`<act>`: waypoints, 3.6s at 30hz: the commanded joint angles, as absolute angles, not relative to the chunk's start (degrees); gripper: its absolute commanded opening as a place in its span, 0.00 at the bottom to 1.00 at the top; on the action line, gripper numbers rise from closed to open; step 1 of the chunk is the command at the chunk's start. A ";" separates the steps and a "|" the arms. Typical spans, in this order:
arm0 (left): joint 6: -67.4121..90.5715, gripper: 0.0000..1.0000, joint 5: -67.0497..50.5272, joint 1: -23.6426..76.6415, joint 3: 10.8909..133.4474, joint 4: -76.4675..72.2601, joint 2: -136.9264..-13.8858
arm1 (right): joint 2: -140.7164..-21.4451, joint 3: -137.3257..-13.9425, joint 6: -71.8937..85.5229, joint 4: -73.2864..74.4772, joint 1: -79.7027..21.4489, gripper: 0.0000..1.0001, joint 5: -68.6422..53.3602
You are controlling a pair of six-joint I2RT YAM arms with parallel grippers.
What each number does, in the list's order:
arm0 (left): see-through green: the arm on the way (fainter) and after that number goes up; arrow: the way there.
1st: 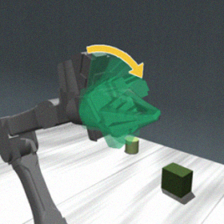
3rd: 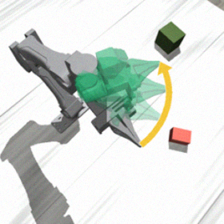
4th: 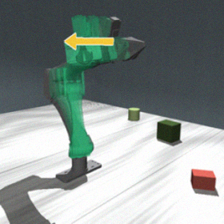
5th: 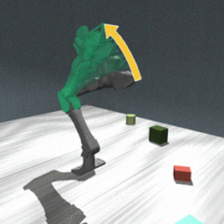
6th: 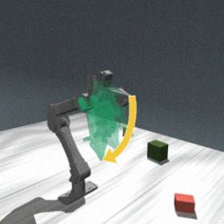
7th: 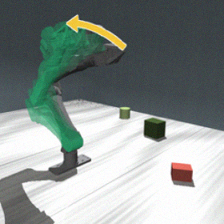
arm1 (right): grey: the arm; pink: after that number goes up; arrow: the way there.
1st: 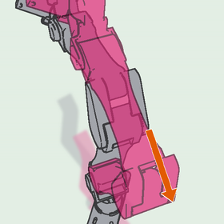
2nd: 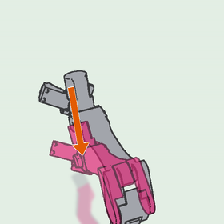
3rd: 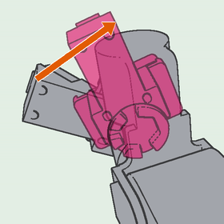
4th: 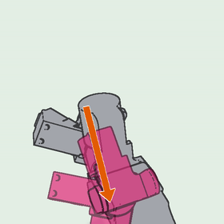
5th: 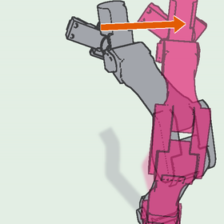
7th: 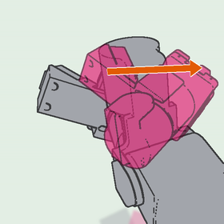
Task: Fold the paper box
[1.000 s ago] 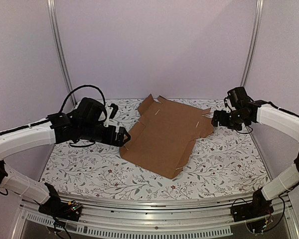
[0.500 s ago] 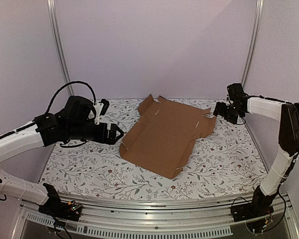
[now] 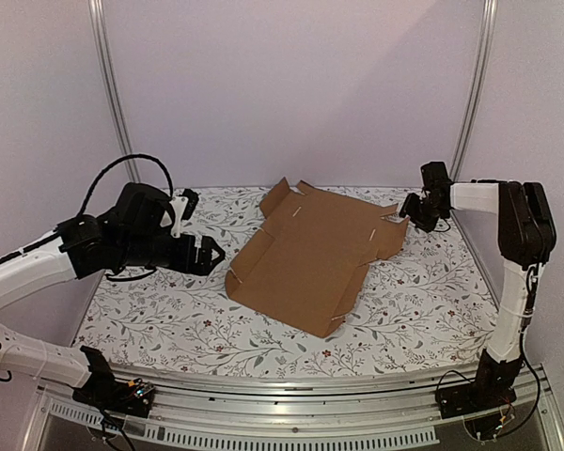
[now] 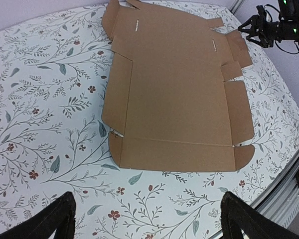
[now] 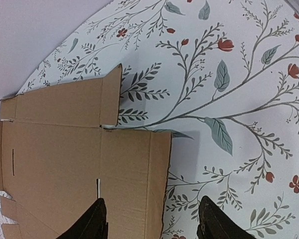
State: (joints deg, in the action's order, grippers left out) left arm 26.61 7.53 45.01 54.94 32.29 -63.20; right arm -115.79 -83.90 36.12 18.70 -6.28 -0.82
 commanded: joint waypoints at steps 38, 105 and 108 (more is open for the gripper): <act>25.43 1.00 16.86 45.79 56.88 34.75 -59.85 | -103.46 -69.24 31.14 0.59 -7.60 0.00 -8.50; 35.14 0.74 -31.56 18.02 46.12 -40.41 -88.84 | -39.46 -31.81 29.08 -28.43 -16.26 0.00 -31.70; 35.33 0.68 -32.94 18.08 47.64 -40.68 -90.21 | -38.39 -31.90 29.39 -27.88 -16.25 0.00 -31.96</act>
State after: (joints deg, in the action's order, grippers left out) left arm 35.99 -30.72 18.68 45.12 -39.46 -88.42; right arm -39.99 -31.48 28.23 -28.97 -15.86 -30.72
